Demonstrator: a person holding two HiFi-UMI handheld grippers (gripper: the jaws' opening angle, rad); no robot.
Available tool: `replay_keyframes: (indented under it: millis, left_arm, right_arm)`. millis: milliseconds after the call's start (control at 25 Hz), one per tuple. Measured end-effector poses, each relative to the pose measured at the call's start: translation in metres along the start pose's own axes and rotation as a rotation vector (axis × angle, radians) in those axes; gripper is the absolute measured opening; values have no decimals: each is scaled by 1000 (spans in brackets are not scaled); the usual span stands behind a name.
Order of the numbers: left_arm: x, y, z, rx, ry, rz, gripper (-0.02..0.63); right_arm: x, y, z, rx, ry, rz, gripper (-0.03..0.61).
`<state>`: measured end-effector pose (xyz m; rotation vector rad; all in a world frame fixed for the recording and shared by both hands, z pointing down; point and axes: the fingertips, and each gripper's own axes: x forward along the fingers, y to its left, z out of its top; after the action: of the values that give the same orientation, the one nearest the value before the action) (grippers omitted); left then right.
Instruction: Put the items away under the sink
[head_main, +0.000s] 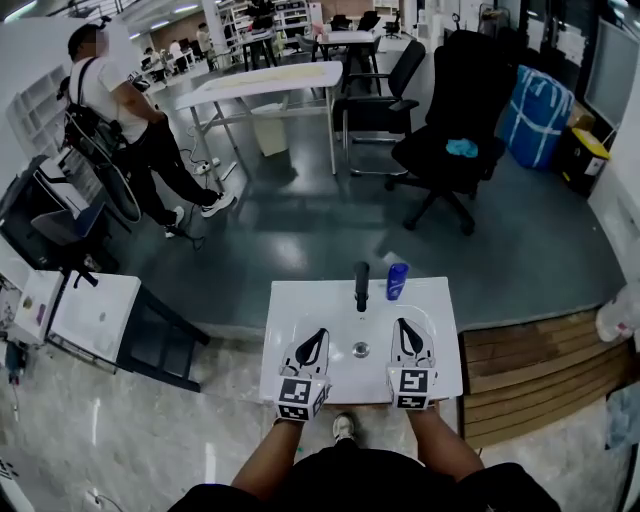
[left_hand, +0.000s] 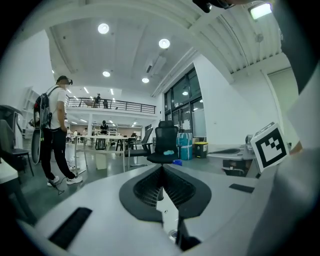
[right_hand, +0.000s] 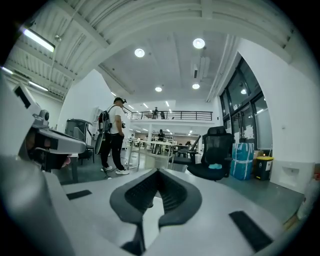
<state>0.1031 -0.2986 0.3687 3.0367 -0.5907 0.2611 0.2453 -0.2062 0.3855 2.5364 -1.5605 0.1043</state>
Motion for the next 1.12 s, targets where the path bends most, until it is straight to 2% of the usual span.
replay_keyframes:
  millis: [240, 560, 600, 640, 680, 760, 920, 1120]
  left_arm:
    - [27, 4, -7, -12, 21, -63, 15]
    - [57, 25, -14, -14, 39, -77, 15]
    - [61, 29, -15, -15, 43, -77, 15]
    - [65, 32, -16, -15, 47, -76, 15]
    - [68, 34, -17, -15, 50, -76, 15]
    - [74, 37, -18, -14, 54, -78, 15]
    - [83, 45, -21, -16, 67, -78, 15]
    - [90, 58, -32, -22, 87, -71, 15]
  right_arm:
    - [37, -17, -20, 34, 51, -42, 20]
    - [83, -26, -48, 58, 144, -47, 30]
    - [89, -26, -51, 65, 158, -41, 75]
    - [95, -26, -55, 70, 173, -37, 152]
    - [100, -27, -59, 71, 186, -37, 192]
    - [109, -31, -69, 67, 212, -45, 202]
    - [131, -40, -94, 82, 276, -61, 307]
    - [157, -48, -123, 111, 345, -83, 331]
